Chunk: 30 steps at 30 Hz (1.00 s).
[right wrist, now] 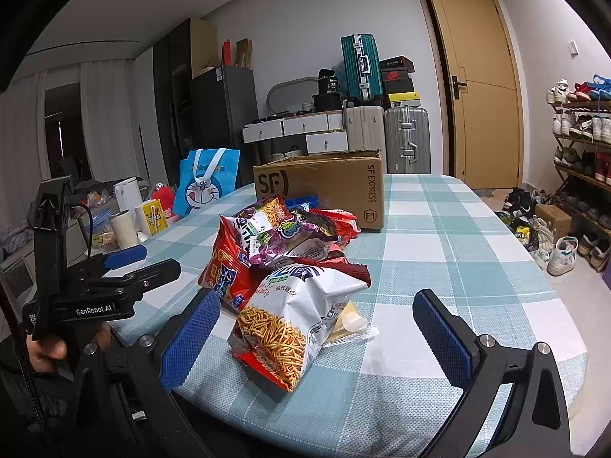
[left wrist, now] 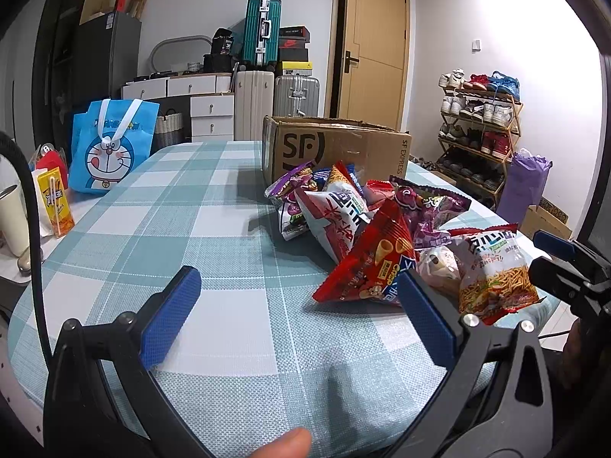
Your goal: Organize snacks
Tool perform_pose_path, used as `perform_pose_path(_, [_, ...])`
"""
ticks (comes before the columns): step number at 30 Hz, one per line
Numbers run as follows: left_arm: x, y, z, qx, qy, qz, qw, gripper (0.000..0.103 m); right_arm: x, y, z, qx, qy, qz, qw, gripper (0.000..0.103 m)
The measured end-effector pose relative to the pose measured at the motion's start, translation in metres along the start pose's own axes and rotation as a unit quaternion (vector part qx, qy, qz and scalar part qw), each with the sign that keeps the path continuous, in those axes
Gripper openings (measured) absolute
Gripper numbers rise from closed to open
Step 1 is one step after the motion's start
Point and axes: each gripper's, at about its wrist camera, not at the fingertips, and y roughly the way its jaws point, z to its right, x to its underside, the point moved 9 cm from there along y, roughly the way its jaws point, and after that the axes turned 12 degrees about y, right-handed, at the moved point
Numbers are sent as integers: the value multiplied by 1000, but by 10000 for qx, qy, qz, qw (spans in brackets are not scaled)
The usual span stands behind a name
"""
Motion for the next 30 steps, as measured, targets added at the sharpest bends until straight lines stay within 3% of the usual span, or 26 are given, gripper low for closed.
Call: perform_pose_path(30, [-2,0,-3,-24,17,-2,10000,102,0,0,-2,9,-23,4,10000,103])
